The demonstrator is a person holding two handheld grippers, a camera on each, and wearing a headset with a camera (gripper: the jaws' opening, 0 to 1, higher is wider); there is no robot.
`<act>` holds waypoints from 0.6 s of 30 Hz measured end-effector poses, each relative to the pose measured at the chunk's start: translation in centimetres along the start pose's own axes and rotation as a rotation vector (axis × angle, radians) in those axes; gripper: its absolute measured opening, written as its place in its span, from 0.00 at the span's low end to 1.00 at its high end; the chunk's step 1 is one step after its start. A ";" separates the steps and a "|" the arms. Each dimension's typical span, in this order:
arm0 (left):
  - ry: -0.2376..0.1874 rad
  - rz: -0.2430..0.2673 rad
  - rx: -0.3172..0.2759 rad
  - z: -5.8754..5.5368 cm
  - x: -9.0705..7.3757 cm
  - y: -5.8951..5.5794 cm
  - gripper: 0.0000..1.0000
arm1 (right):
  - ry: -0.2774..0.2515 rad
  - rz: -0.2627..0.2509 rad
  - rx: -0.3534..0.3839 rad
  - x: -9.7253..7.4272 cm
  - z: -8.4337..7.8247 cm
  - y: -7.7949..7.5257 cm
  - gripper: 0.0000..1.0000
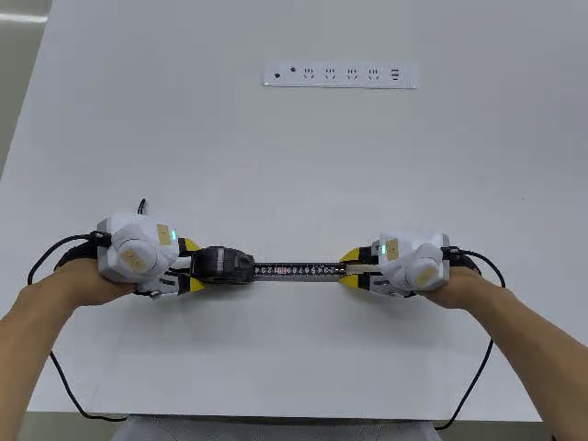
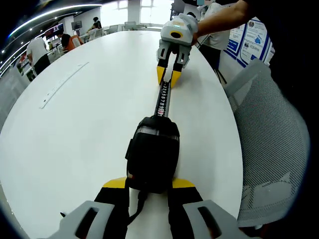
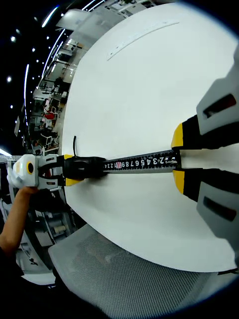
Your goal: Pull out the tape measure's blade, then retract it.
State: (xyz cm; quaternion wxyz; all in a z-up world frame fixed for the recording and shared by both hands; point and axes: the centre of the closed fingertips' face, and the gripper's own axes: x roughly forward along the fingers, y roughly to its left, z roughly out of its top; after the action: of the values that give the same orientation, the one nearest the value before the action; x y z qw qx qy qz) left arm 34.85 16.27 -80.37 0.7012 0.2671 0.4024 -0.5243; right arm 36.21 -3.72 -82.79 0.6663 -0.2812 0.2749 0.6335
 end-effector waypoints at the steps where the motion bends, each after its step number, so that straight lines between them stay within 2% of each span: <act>1: 0.000 0.000 0.001 0.0 0.0 0.0 0.27 | 0.002 0.000 0.001 -0.1 -0.1 0.0 0.11; 18: 0.009 -0.003 0.001 0.0 0.0 0.0 0.27 | 0.025 -0.014 0.006 -1.6 -1.7 -0.3 0.11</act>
State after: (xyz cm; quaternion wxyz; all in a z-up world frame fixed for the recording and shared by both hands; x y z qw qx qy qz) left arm 34.85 16.24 -80.35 0.6985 0.2693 0.4056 -0.5245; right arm 36.45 -6.05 -82.80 0.6679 -0.2891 0.2832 0.6246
